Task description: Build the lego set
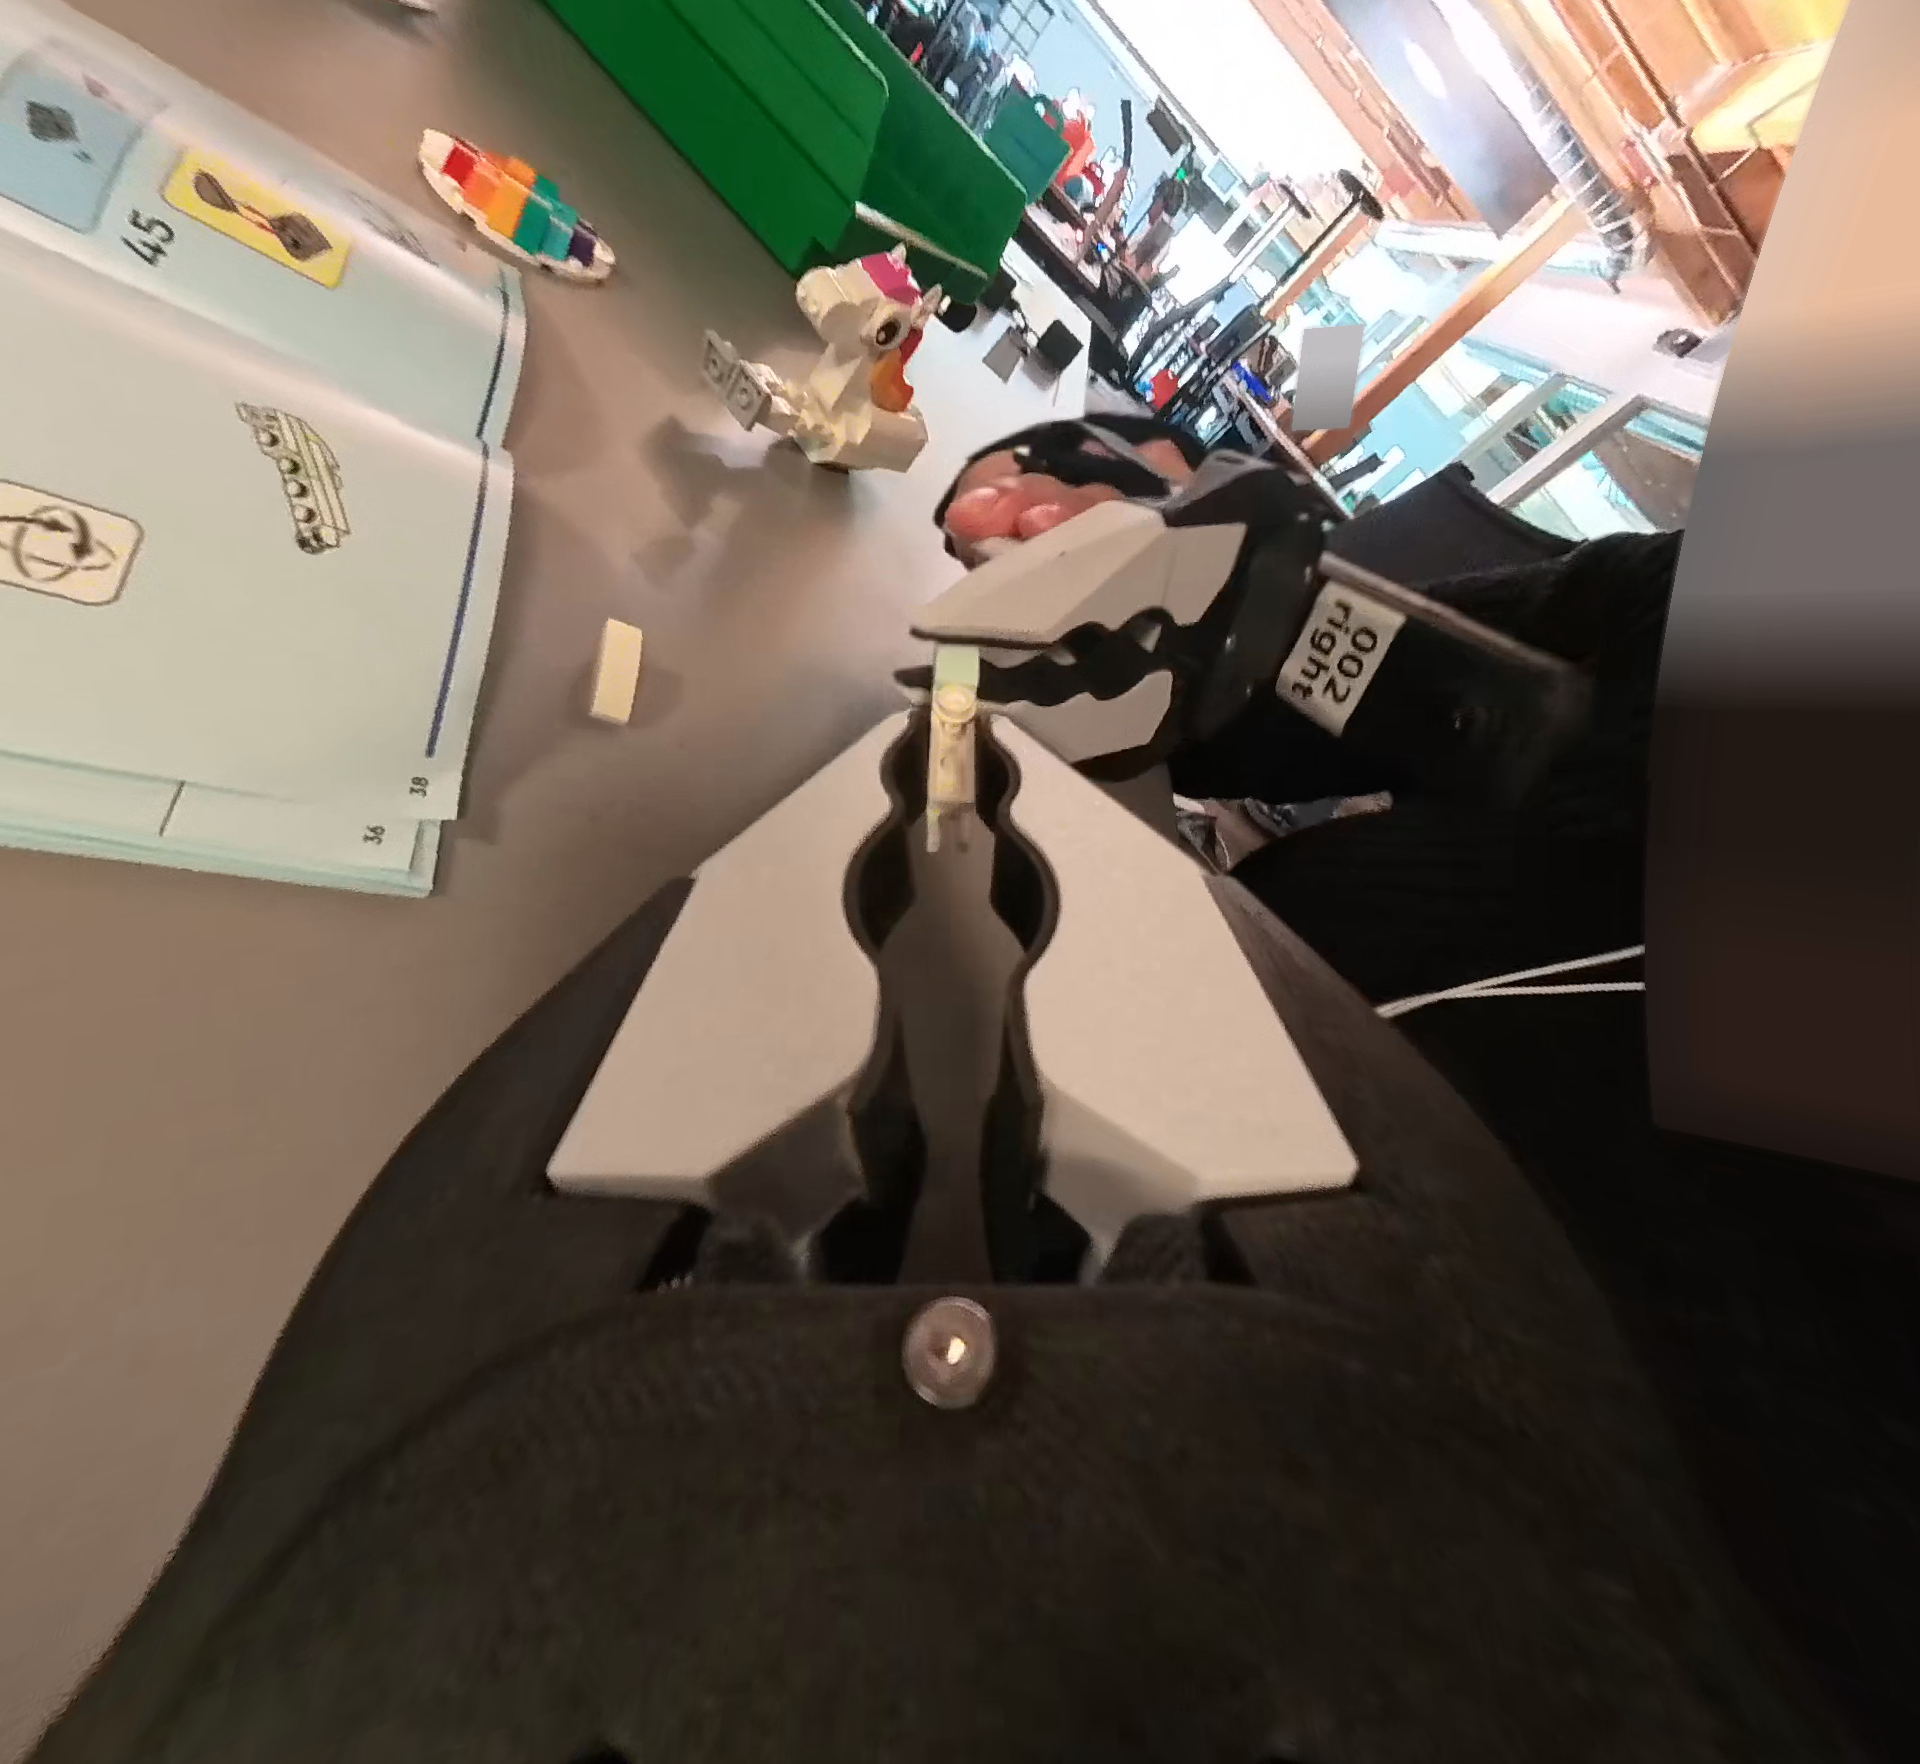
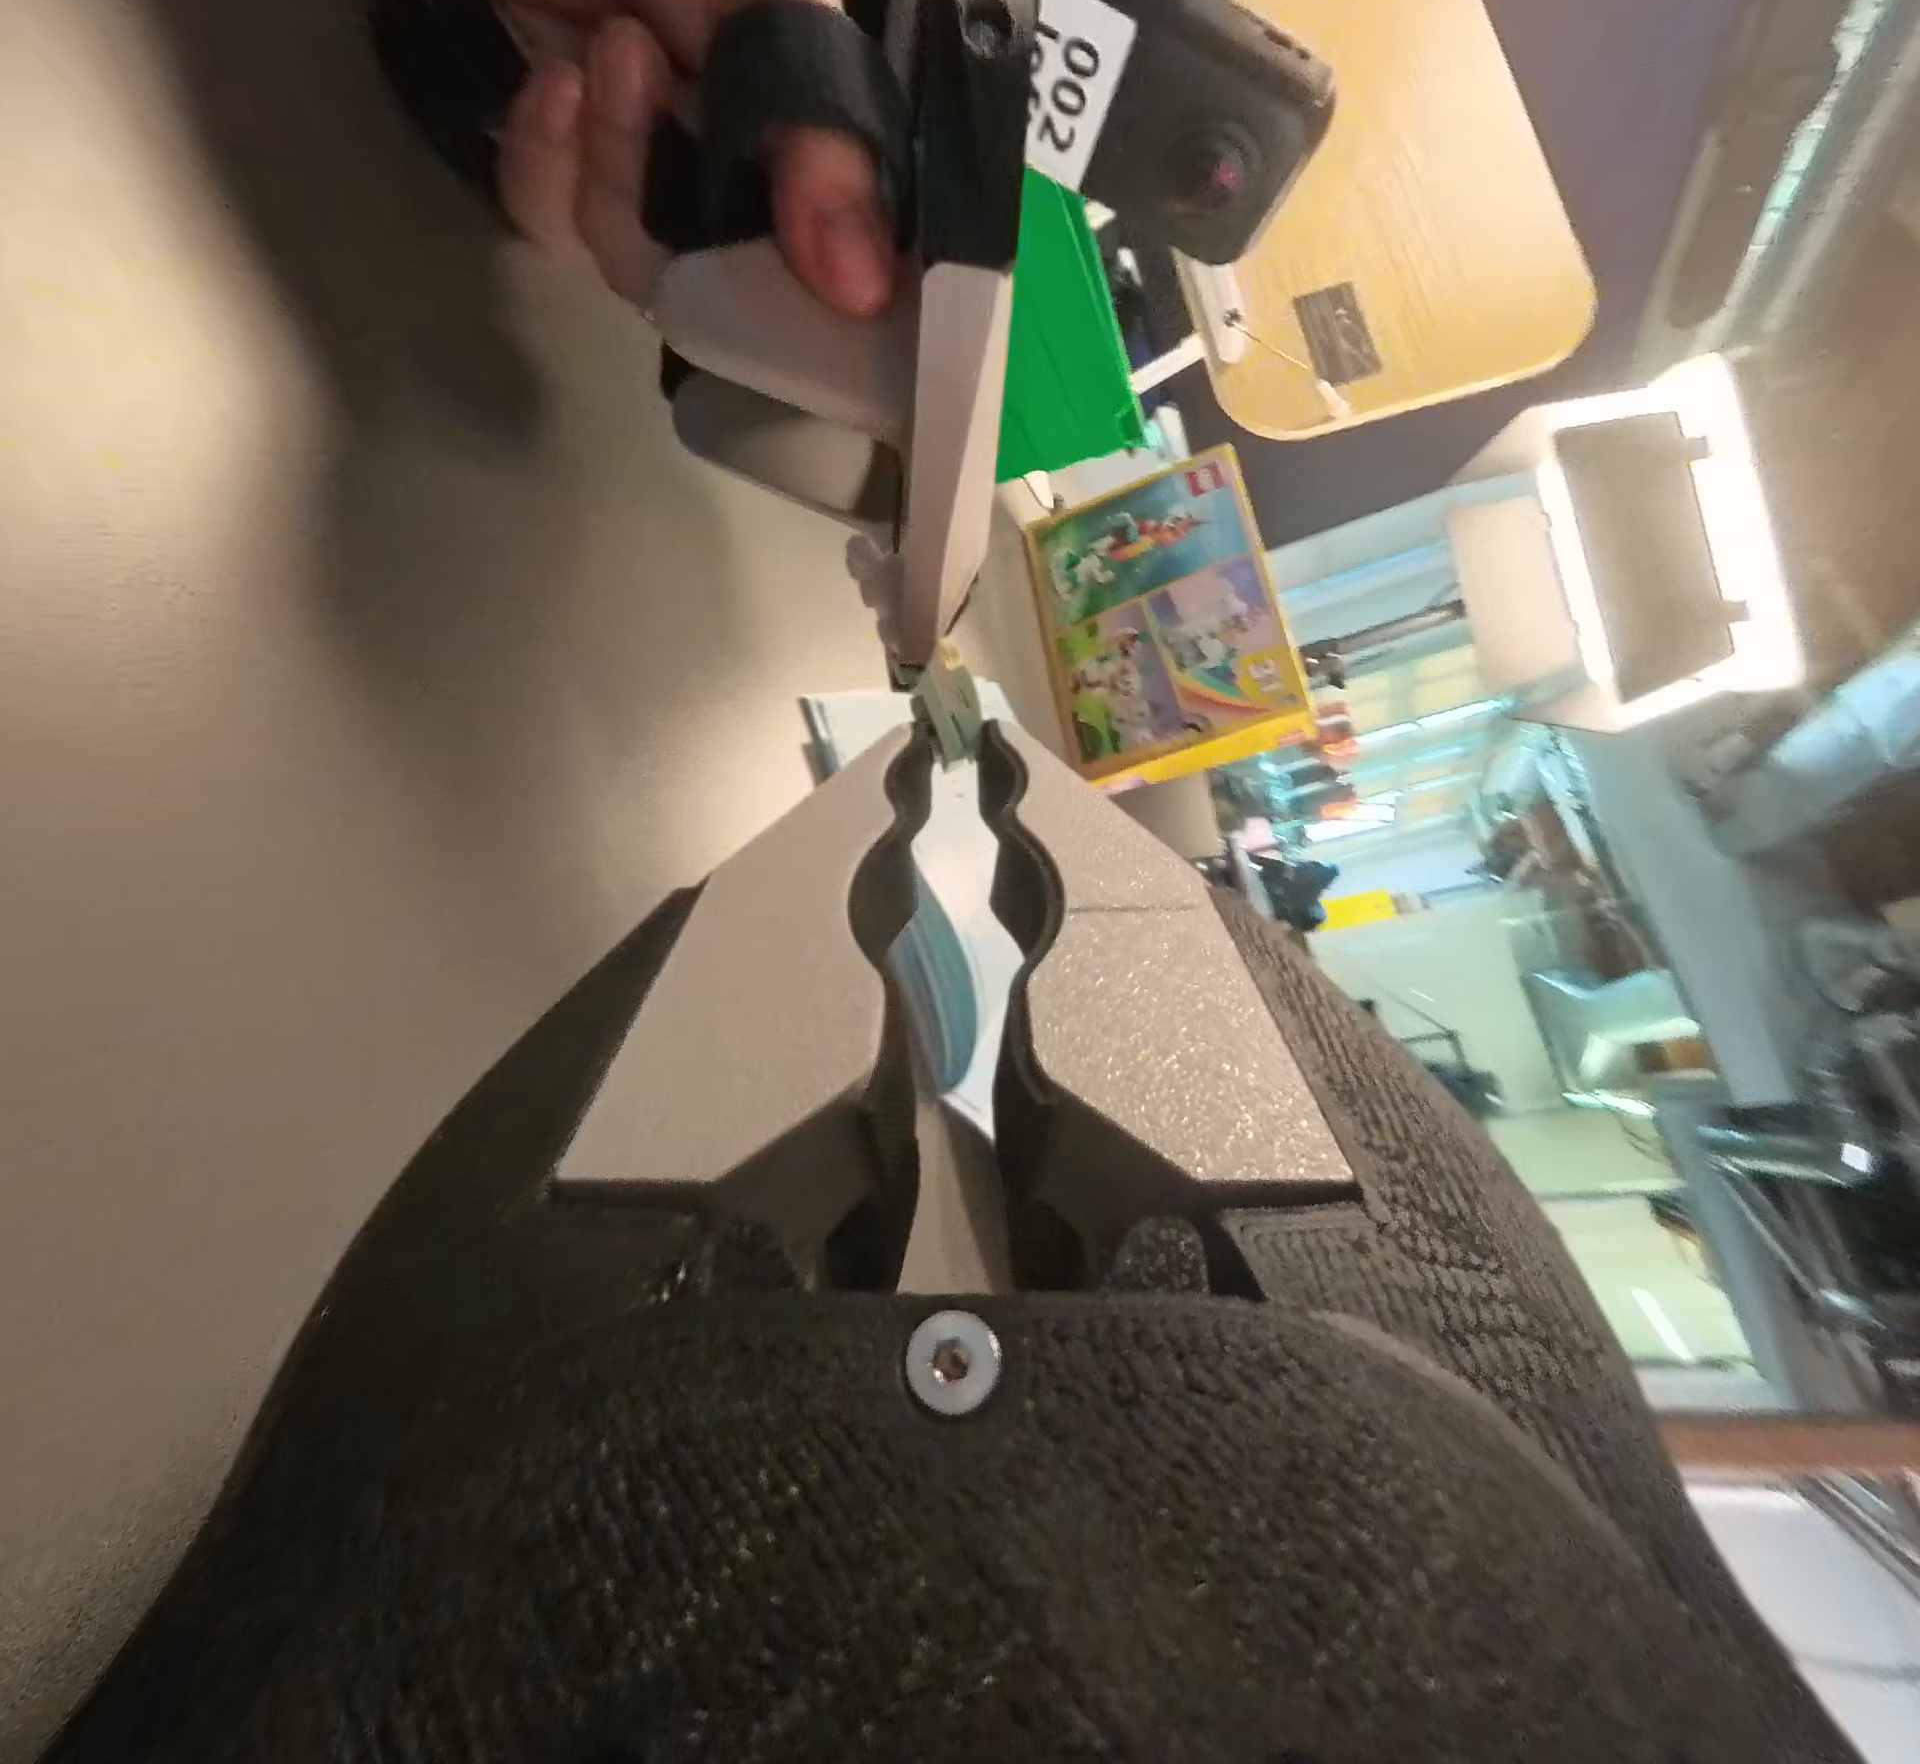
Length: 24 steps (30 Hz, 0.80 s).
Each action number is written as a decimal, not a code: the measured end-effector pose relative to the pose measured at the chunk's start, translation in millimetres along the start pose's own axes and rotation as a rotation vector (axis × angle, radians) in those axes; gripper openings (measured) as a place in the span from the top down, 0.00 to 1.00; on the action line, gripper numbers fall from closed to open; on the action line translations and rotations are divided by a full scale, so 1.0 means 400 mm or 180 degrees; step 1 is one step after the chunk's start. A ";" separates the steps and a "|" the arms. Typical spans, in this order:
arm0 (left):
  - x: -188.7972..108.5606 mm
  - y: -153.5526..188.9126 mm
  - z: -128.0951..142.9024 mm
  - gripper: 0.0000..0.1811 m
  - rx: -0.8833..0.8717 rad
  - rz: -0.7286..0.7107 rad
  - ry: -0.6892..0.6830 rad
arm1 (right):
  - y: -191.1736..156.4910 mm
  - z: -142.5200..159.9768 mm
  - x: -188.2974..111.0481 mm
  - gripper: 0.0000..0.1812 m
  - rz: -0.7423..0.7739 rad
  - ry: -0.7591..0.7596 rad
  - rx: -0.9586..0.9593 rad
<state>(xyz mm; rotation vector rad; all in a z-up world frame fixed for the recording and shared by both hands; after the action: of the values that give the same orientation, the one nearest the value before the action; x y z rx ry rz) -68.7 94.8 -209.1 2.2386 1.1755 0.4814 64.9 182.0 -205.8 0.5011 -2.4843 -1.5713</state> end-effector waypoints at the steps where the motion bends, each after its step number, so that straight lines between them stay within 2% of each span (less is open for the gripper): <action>1: -0.001 0.000 -0.003 0.96 0.0004 0.0002 0.0054 | 0.000 -0.002 0.003 0.97 0.0086 -0.0048 -0.0106; 4: -0.002 0.000 -0.004 0.96 0.0016 0.0004 0.0100 | -0.004 -0.005 0.007 0.97 0.0207 -0.0109 -0.0363; 11: 0.005 -0.006 -0.006 0.96 0.0120 -0.0103 0.0057 | -0.007 0.010 0.009 0.96 0.0131 -0.0111 -0.0402; 13: 0.007 -0.005 -0.005 0.96 0.0197 -0.0147 -0.0002 | -0.009 0.017 0.006 0.96 0.0041 -0.0037 -0.0355; 14: 0.006 -0.006 -0.006 0.96 0.0302 -0.0224 -0.0046 | -0.015 0.024 0.002 0.93 -0.0111 0.0024 -0.0322; 16: 0.001 -0.009 -0.008 0.96 0.0621 -0.0421 -0.0222 | -0.027 0.041 -0.016 0.81 -0.0490 0.0135 -0.0050; 18: 0.001 -0.012 0.001 0.96 0.0865 -0.0560 -0.0506 | -0.020 0.055 -0.041 0.77 -0.0712 0.0269 0.0407; 24: 0.036 -0.009 0.040 0.96 0.1195 -0.0618 -0.1164 | 0.048 0.088 -0.070 0.77 -0.0513 0.0615 0.1643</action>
<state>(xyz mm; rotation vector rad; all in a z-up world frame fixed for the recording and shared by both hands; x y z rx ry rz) -54.1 103.4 -223.1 2.3481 1.3454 -0.2395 76.2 229.2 -202.6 0.8933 -2.7339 -0.8499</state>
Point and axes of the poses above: each gripper's, where its closed fingertips meet, x out along the fingers, z out of its underside, y = z × x across the jaws, the point moved 9 cm from there along -x, back along the fingers, and after that the axes turned 14 degrees about y, right-handed, at the moved point
